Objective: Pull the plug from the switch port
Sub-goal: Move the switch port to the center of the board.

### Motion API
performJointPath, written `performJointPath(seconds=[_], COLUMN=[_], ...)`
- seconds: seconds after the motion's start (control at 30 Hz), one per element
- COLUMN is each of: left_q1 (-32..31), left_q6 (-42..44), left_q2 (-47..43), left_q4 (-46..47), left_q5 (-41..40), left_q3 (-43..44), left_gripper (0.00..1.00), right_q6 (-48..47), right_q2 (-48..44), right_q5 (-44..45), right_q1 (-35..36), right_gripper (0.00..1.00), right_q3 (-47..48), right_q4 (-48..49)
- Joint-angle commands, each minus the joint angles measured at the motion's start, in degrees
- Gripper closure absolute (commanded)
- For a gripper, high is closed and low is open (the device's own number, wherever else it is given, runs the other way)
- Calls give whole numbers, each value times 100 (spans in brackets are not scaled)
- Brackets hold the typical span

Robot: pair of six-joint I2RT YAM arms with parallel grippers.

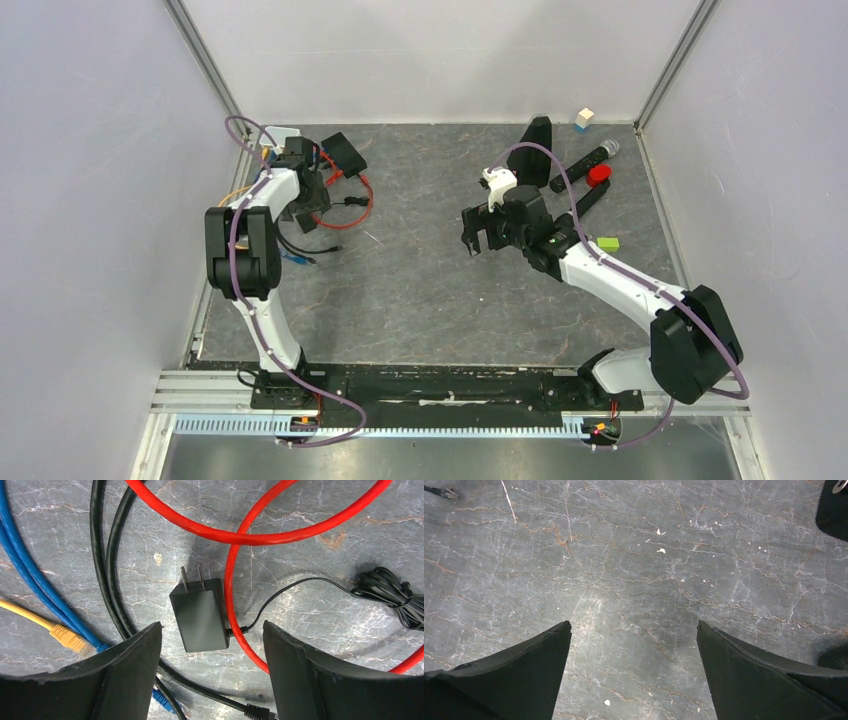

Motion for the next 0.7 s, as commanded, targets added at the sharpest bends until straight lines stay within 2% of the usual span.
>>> performJointPath(seconds=[0.0, 0.13, 0.27, 0.4, 0.5, 0.67], left_q1=[23, 23, 23, 12, -198, -905], left_q6=[-402, -488, -503, -647, -816, -967], left_q2=[239, 240, 194, -99, -492, -851], left_q4=[16, 326, 444, 846, 1316, 1564], left_q5=[-1, 201, 647, 1463, 2251, 2558], left_q3=[19, -312, -441, -956, -1527, -2213], left_gripper=[23, 29, 51, 63, 66, 66], right_q6=[2, -6, -8, 2, 39, 246], right_q2=[58, 38, 57, 122, 179, 323], right_q5=[-125, -120, -120, -112, -86, -213], right_q1=[-40, -66, -76, -93, -93, -89], right_gripper=[2, 2, 2, 2, 2, 2], right_q3=[249, 235, 216, 225, 225, 53], right_q4=[86, 63, 64, 64, 64, 123])
